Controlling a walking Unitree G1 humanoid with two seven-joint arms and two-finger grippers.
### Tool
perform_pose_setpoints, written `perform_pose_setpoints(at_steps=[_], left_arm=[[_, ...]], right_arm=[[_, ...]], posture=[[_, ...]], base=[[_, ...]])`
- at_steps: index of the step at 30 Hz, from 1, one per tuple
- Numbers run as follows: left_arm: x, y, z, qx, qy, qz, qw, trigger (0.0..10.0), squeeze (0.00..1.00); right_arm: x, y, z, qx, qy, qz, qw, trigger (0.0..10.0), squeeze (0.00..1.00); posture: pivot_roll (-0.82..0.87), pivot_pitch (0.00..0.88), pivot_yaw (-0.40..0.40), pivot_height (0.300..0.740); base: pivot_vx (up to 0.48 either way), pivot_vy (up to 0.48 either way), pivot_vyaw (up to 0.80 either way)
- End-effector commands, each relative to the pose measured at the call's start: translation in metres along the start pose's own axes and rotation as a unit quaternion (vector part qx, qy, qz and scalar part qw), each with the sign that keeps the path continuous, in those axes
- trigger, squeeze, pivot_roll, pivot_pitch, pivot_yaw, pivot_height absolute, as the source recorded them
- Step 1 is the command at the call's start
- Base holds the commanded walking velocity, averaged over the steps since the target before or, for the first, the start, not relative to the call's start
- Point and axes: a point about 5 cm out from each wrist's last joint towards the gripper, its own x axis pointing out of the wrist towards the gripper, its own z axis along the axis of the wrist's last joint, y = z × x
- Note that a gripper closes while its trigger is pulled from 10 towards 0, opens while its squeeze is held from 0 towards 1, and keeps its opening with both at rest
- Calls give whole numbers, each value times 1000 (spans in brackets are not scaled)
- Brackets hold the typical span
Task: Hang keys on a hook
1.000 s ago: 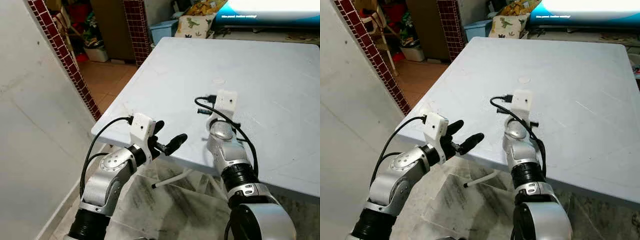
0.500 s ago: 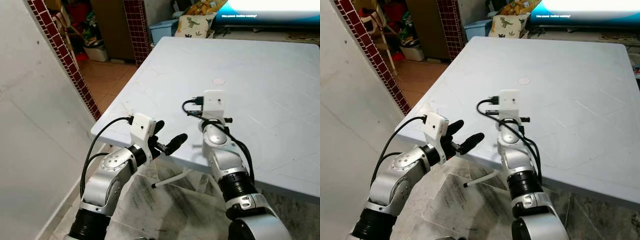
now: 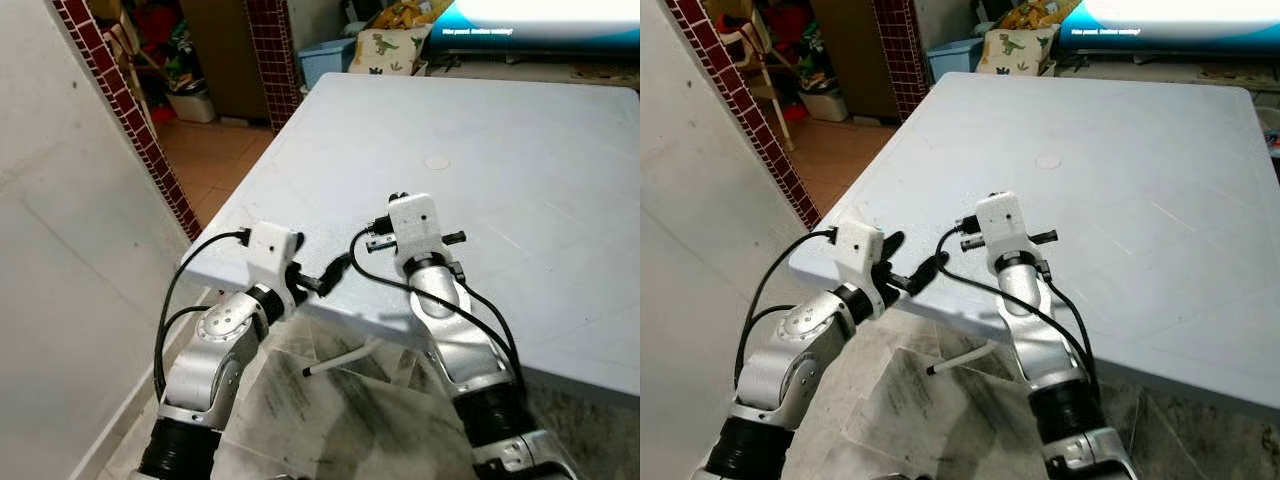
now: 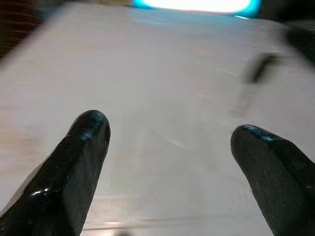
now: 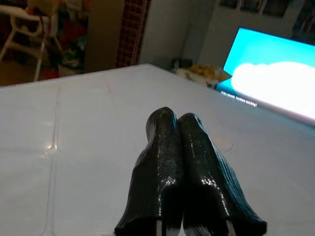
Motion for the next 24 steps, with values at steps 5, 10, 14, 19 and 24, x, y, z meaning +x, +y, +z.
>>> perform_pose_setpoints(at_steps=[5,10,14,19,24], left_arm=[[-15,23,15,26,-39,92,995,10000,0],[-21,28,20,43,-58,121,990,10000,0],[-28,26,17,60,-60,130,988,10000,0],[-34,23,9,59,-55,145,986,10000,0],[-35,23,6,53,-52,159,984,10000,0]], right_arm=[[-13,-8,14,-2,-24,9,1000,10000,0],[-21,-14,14,-6,-19,10,1000,10000,0],[-26,-16,12,-10,-11,11,1000,10000,0],[-28,-19,13,-14,-2,14,1000,10000,0],[-28,-18,14,-15,-1,20,1000,10000,0]], posture=[[-17,29,110,740],[-18,31,107,740],[-22,31,104,740],[-27,34,90,740],[-28,36,80,740]], base=[[0,0,0],[0,0,445],[0,0,800],[0,0,800],[0,0,800]])
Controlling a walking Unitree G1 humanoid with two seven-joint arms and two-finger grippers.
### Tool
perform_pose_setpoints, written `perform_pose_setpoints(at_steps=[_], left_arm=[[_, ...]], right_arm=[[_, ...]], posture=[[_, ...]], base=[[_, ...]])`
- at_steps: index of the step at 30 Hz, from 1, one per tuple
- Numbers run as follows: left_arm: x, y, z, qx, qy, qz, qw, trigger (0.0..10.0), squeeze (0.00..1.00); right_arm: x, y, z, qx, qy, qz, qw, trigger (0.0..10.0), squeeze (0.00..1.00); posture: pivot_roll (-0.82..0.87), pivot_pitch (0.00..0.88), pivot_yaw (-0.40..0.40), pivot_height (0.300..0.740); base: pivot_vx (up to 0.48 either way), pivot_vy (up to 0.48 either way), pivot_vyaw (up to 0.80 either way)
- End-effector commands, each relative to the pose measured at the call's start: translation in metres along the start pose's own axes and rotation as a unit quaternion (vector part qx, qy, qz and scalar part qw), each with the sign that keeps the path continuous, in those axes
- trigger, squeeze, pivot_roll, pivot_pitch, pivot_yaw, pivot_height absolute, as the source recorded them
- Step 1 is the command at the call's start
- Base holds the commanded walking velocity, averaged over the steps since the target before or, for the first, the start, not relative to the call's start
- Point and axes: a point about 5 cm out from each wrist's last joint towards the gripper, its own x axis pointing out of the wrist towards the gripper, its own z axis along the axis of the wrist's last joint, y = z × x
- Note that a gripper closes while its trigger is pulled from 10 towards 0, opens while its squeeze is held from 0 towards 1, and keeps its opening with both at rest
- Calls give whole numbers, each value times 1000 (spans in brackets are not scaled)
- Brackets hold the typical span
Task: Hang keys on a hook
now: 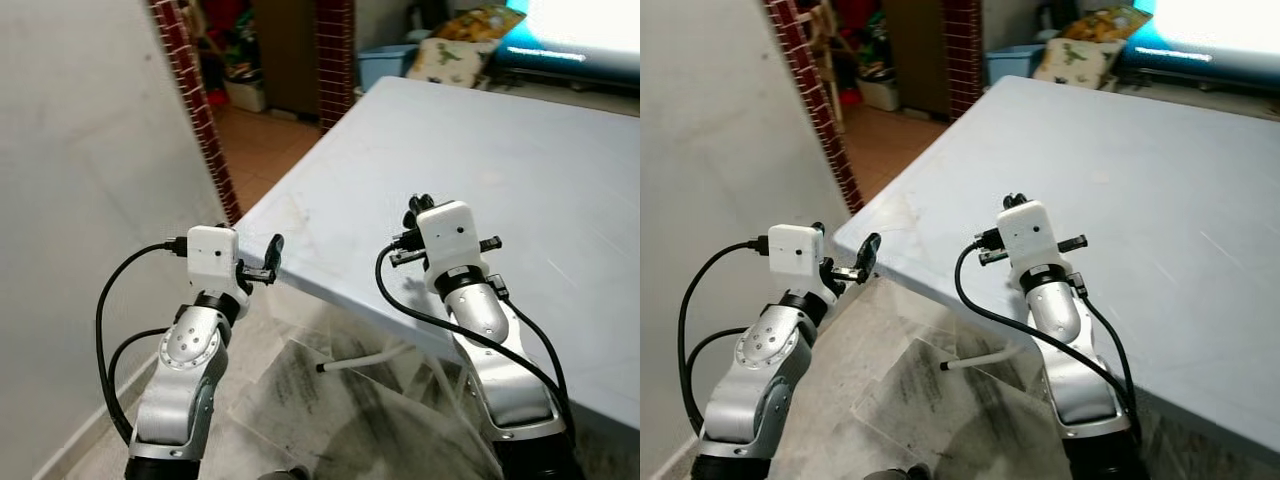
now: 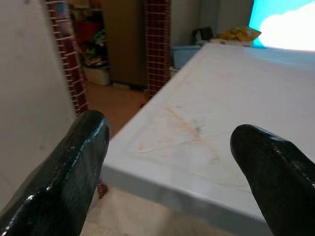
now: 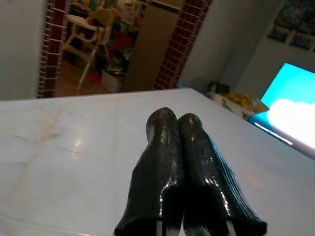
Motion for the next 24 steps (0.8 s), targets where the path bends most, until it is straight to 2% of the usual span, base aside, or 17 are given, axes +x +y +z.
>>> perform_pose_setpoints(at_steps=[1,10,16,24], left_arm=[[-1,4,2,5,-5,18,1000,10000,0],[-1,4,1,-1,0,32,999,10000,0],[3,2,3,-7,1,17,1000,10000,0],[2,5,2,-6,0,26,1000,10000,0]], right_arm=[[0,3,9,2,-13,8,1000,10000,0],[2,4,15,9,-17,16,1000,10000,0],[4,5,18,14,-18,19,1000,10000,0],[6,6,20,17,-21,26,999,10000,0]], posture=[[-28,37,77,740],[-32,50,70,740],[-35,70,65,740],[-38,78,61,740]], base=[[0,0,800],[0,0,800],[0,0,800],[0,0,800]])
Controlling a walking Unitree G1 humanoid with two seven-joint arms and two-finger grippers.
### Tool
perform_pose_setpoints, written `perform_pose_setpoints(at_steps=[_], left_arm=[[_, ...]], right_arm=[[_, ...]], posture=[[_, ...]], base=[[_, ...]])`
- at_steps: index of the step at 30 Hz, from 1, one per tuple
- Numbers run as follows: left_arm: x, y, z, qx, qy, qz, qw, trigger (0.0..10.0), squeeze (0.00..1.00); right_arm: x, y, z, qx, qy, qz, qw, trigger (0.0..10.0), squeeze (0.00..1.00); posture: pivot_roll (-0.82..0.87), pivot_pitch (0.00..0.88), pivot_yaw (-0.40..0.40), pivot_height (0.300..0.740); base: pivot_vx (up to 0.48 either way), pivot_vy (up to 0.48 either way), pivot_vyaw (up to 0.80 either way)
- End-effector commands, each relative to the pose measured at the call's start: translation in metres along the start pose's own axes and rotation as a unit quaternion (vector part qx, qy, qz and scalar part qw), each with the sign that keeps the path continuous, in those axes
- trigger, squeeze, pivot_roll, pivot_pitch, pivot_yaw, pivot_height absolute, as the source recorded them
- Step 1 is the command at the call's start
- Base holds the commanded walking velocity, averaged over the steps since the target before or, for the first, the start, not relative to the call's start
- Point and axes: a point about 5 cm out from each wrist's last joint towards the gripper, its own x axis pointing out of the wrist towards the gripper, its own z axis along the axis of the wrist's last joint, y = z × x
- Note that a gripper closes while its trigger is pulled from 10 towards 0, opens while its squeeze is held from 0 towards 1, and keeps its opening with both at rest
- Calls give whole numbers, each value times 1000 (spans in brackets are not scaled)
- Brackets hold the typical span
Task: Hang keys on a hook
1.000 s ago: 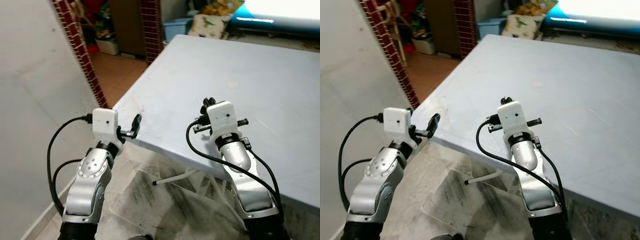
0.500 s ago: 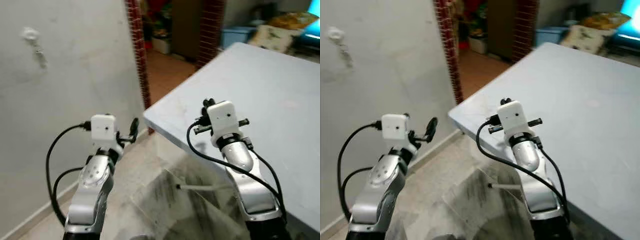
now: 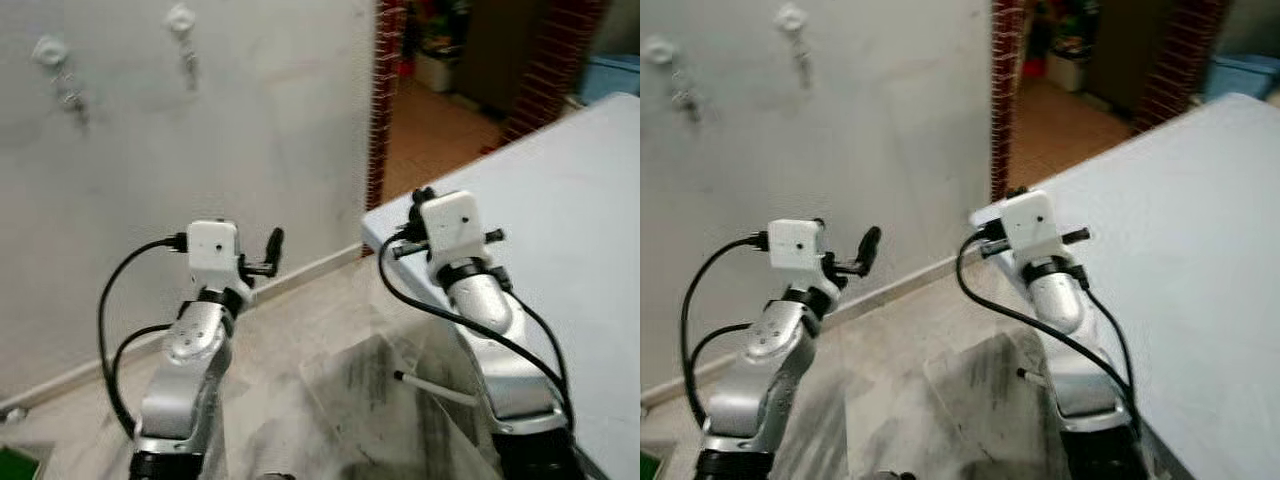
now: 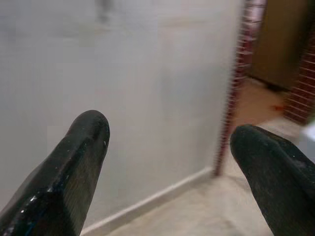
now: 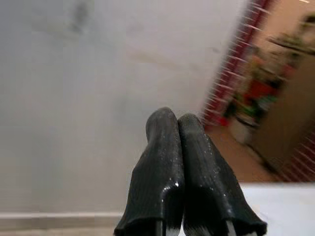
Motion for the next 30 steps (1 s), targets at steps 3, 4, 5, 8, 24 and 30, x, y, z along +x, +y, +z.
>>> perform_pose_setpoints(at_steps=[3,4,5,8,24,30], left_arm=[[-3,-2,-2,-5,4,2,1000,10000,0],[-3,-2,-3,-5,5,2,1000,10000,0],[-3,-2,-3,-4,5,3,1000,10000,0],[-5,-2,-5,-5,7,6,1000,10000,0],[-36,13,-16,13,25,12,1000,10000,0],[-53,21,-24,22,48,0,999,10000,0]], right_arm=[[0,-3,1,1,0,1,1000,10000,0],[1,-3,1,1,0,2,1000,10000,0],[0,-3,1,2,0,3,1000,10000,0],[0,-1,2,5,0,8,1000,10000,0],[-17,-6,-7,23,1,31,999,10000,0],[-35,-18,-21,20,24,33,999,10000,0]], posture=[[-39,80,59,740],[-39,80,59,740],[-38,81,58,740],[-38,81,56,740],[-28,82,55,740],[-28,76,56,740]], base=[[0,0,800],[0,0,800],[0,0,800],[0,0,796],[0,0,792],[0,0,732]])
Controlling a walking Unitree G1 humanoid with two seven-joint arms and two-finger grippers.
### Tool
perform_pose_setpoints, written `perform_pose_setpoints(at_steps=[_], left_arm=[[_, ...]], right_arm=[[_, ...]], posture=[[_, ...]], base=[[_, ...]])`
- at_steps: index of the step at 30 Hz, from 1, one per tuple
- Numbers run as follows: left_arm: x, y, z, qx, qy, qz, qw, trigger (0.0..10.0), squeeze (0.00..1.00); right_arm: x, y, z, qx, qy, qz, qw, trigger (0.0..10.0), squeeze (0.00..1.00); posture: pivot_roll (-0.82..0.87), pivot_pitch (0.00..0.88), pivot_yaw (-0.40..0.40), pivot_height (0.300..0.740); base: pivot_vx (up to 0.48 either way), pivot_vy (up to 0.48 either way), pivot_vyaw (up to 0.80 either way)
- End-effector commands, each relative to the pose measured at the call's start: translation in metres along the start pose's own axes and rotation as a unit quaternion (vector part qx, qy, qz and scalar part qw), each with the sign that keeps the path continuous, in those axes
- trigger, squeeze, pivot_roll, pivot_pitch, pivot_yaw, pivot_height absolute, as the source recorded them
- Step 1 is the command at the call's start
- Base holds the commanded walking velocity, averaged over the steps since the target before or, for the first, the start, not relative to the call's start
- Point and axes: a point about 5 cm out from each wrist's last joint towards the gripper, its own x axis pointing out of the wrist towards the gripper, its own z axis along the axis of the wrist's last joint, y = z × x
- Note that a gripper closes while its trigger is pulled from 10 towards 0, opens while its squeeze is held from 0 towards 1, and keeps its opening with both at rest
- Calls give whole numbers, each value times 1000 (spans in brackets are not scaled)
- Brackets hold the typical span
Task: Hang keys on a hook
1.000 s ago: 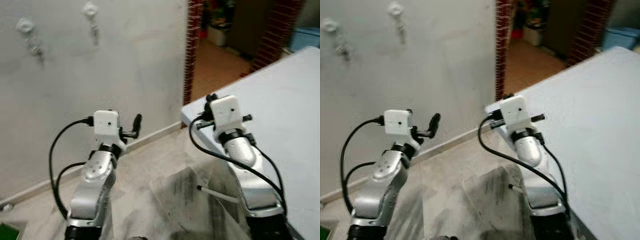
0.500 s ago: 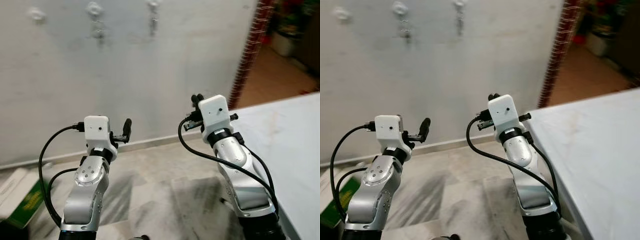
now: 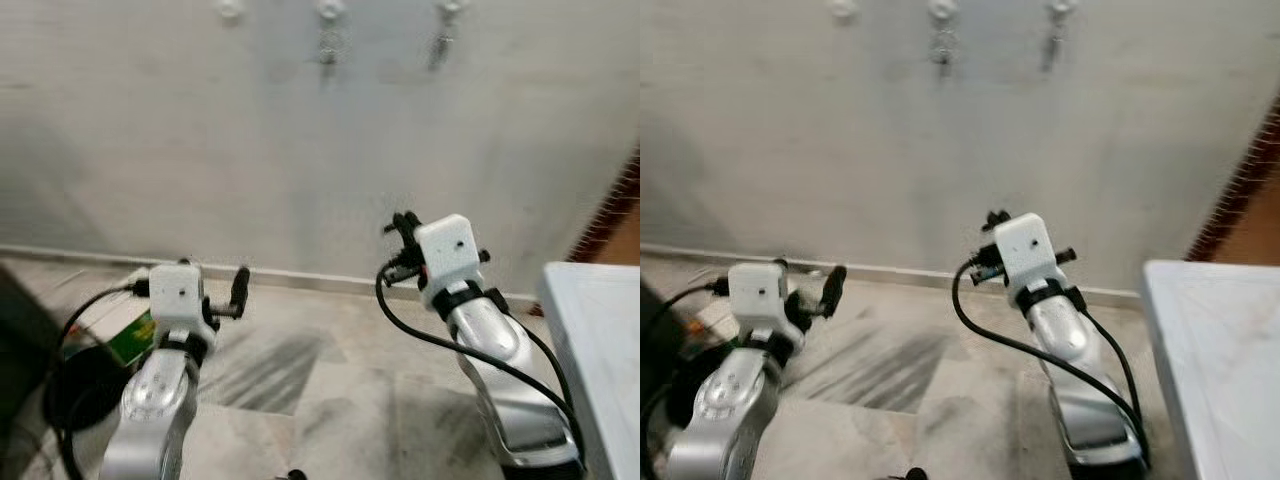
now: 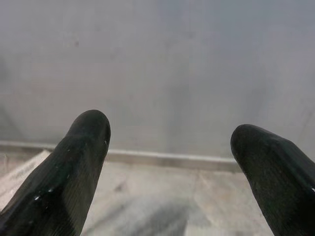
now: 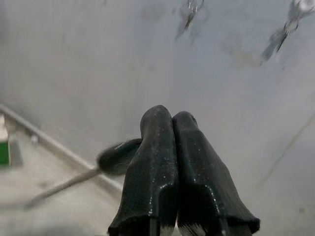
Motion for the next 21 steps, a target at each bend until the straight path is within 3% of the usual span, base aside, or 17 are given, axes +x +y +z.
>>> perform_pose_setpoints(at_steps=[1,5,11,21], left_arm=[[-1,8,5,9,-4,4,1000,10000,0],[2,8,4,4,-2,6,1000,10000,0],[10,1,11,-4,-12,-6,1000,10000,0],[15,2,13,-8,-15,-7,1000,10000,0]], right_arm=[[-1,-1,11,7,-25,1,1000,10000,0],[-1,-5,10,27,-23,-10,999,10000,0],[3,2,16,23,-33,1,999,10000,0],[6,5,18,27,-38,7,999,10000,0]], posture=[[-29,75,56,740],[-33,73,57,740],[-32,63,57,740],[-27,58,55,740]], base=[[0,0,706],[0,0,0],[0,0,0],[0,318,0]])
